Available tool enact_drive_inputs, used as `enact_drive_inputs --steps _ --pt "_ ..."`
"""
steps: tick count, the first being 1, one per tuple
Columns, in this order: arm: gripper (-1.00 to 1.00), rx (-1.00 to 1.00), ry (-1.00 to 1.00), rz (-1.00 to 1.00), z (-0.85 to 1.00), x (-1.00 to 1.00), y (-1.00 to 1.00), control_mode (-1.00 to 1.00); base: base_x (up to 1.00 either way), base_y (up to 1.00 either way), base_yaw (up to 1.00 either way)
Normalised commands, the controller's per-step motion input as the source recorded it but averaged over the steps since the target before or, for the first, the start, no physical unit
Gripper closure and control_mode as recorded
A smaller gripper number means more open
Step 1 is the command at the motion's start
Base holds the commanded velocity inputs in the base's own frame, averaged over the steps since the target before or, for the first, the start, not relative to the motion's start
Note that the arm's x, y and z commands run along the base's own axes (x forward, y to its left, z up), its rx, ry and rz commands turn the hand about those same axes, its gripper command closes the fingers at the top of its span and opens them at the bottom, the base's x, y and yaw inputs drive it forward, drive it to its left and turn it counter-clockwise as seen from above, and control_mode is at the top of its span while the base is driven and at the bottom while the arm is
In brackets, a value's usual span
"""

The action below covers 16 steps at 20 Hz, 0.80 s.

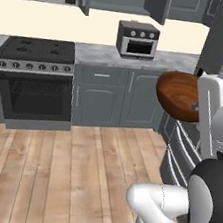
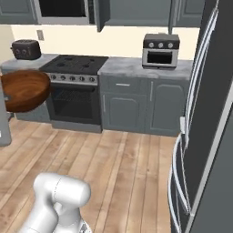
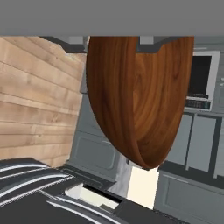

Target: Take the smaller bowl and place it next to the appetizer plate on the dining counter , and place the larger bowl next to the plate with cooked food.

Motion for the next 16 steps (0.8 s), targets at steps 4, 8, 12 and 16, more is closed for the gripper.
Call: enact_drive_inputs --steps 4,8,12,16 --pt "1.00 0.00 0.00 0.00 0.00 0.00 0.00 1.00 -1.00 0.55 -0.05" --pt "1.00 0.00 0.00 0.00 0.00 0.00 0.00 1.00 -1.00 0.40 -0.01" --pt "1.00 0.00 0.00 0.00 0.00 0.00 0.00 1.00 -1.00 0.03 0.00" --pt "1.00 0.00 0.00 0.00 0.00 0.00 0.00 1.00 -1.00 0.00 0.00"
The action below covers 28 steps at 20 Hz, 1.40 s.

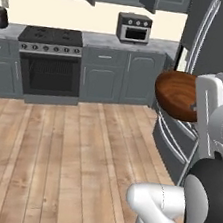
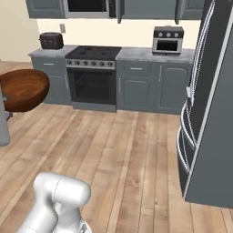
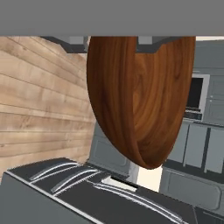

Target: Take the smaller bowl and place it next to the appetizer plate on the dining counter , and place the larger bowl next to the plate with cooked food.

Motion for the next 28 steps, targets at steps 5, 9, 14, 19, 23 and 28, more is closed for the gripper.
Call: enact_drive_inputs --steps 5,9,14,19,23,28 --pt "1.00 0.00 0.00 0.00 0.00 0.00 0.00 1.00 -1.00 0.12 0.00" --pt "1.00 0.00 0.00 0.00 0.00 0.00 0.00 1.00 -1.00 0.39 0.00" --pt "1.00 0.00 0.00 0.00 0.00 0.00 0.00 1.00 -1.00 0.49 -0.05" --pt "1.00 0.00 0.00 0.00 0.00 0.00 0.00 1.00 -1.00 0.28 -0.04" --pt "1.00 0.00 0.00 0.00 0.00 0.00 0.00 1.00 -1.00 0.00 0.00" --pt "1.00 0.00 0.00 0.00 0.00 0.00 0.00 1.00 -1.00 0.00 0.00"
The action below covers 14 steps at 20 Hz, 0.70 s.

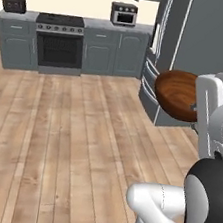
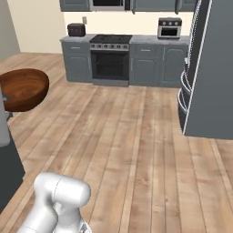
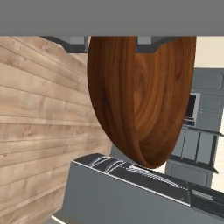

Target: Take the smaller bowl and place it next to the appetizer plate on the dining counter , and place the larger bowl next to the plate with cooked food.

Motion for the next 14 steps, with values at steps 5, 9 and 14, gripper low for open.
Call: enact_drive_inputs --steps 5,9,14 --pt "1.00 0.00 0.00 0.00 0.00 0.00 0.00 1.00 -1.00 0.00 0.00" --pt "1.00 0.00 0.00 0.00 0.00 0.00 0.00 1.00 -1.00 0.00 -0.01" --pt "1.00 0.00 0.00 0.00 0.00 0.00 0.00 1.00 -1.00 0.35 -0.04"
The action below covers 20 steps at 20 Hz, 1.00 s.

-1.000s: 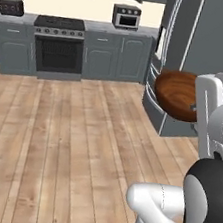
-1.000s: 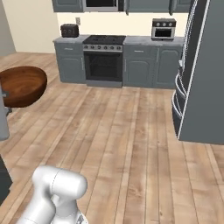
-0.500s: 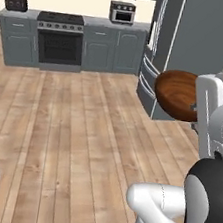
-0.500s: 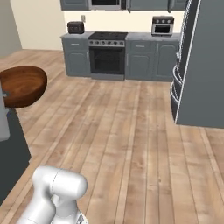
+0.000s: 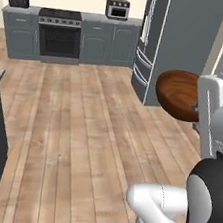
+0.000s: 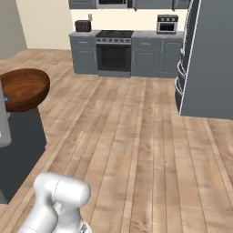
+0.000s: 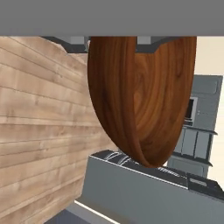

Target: Take the smaller bowl and place it next to the appetizer plate on the dining counter , and place the larger bowl next to the plate with cooked food.

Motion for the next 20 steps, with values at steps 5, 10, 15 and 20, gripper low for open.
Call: enact_drive_inputs --steps 5,10,15,20 --pt "1.00 0.00 0.00 0.00 0.00 0.00 0.00 1.00 -1.00 1.00 0.00" --pt "1.00 0.00 0.00 0.00 0.00 0.00 0.00 1.00 -1.00 1.00 0.00" --pt "1.00 0.00 0.00 0.00 0.00 0.00 0.00 1.00 -0.95 1.00 0.00" --pt "1.00 0.00 0.00 0.00 0.00 0.00 0.00 1.00 -0.32 1.00 0.00"
